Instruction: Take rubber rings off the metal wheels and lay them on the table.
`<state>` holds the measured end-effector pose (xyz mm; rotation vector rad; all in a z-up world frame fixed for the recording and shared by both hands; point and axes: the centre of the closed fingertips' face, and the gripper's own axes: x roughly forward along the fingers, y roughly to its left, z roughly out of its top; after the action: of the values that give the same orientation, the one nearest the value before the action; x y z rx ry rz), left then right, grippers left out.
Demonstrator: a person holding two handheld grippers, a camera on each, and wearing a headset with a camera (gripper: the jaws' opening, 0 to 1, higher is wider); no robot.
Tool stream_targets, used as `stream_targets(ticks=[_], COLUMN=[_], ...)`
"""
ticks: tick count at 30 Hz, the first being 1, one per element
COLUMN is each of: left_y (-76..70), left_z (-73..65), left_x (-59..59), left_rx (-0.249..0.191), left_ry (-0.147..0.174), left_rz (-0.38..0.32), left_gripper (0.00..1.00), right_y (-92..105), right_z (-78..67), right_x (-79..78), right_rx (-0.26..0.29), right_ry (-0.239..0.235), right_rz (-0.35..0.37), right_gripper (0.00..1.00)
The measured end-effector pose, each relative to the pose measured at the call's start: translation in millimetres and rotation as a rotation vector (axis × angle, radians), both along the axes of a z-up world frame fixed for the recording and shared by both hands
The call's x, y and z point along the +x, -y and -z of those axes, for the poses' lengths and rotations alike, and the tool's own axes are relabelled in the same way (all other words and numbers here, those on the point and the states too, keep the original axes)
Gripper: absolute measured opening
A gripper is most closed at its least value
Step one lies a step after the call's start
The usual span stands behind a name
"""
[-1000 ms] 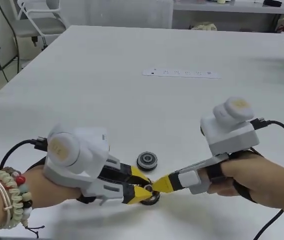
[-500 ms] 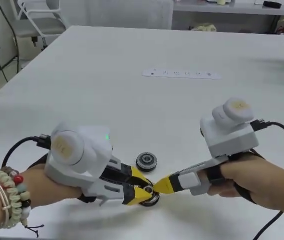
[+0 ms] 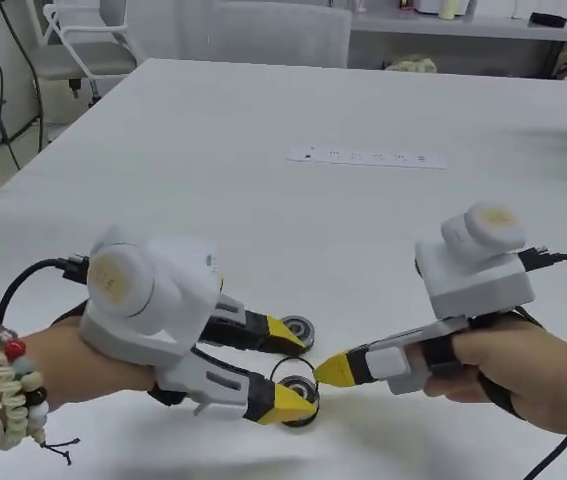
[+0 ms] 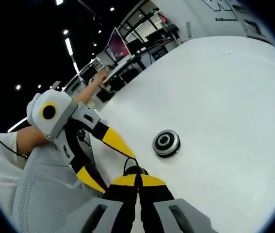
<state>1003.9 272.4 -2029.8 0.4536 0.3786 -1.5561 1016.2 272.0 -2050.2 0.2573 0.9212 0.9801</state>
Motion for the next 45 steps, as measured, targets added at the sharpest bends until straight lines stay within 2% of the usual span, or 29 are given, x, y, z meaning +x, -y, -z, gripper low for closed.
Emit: stream_targets(ticks=[6,9,11,15,18,20,26,31,36,41,45], left_y=[-5.6,-11.8,-14.0,-19.8,-24.2,-27.8,-43.9,-63.5,-83.2,-97.8,-110.4], left_z=[-15.4,-22.6,-28.4,-41.8,-50.1,-57.1,-71.7,-79.3,-83.9,-82.1,-74.4], left_x=[-1.4,2.4,3.6,2.5,0.1,-1.5,-4.6,-5.6,-10.1,-12.7,-15.7], left_rx=[-0.021,-0.023,-0.029,-0.018,-0.013,-0.024,-0.037,-0.048,-0.058,-0.059,-0.05], left_ry=[-0.003,-0.035,-0.036,0.004,0.02,0.029,0.051,0.068,0.058,0.062,0.053], left_rz=[0.006,-0.012,-0.021,-0.021,-0.027,-0.036,-0.068,-0.128,-0.197,-0.246,-0.292], left_gripper=[0.44,0.5,0.57,0.71,0.81,0.86,0.94,0.98,0.99,0.99,0.99], right_y=[1.3,3.1,4.3,5.6,6.3,6.7,6.2,5.2,5.4,4.9,2.8], right_z=[-8.3,-12.6,-16.1,-22.5,-25.7,-28.6,-36.6,-44.0,-50.4,-56.3,-61.8], right_x=[4.6,7.6,9.0,11.0,12.4,13.2,15.0,16.5,18.2,19.5,20.8], right_rx=[0.021,0.027,0.031,0.046,0.054,0.061,0.079,0.095,0.109,0.121,0.133], right_ry=[0.014,0.027,0.037,0.051,0.057,0.062,0.079,0.094,0.109,0.123,0.133], right_rz=[0.022,0.029,0.037,0.052,0.06,0.068,0.079,0.087,0.095,0.103,0.105], right_gripper=[0.0,0.0,0.0,0.0,0.0,0.0,0.0,0.0,0.0,0.0,0.0])
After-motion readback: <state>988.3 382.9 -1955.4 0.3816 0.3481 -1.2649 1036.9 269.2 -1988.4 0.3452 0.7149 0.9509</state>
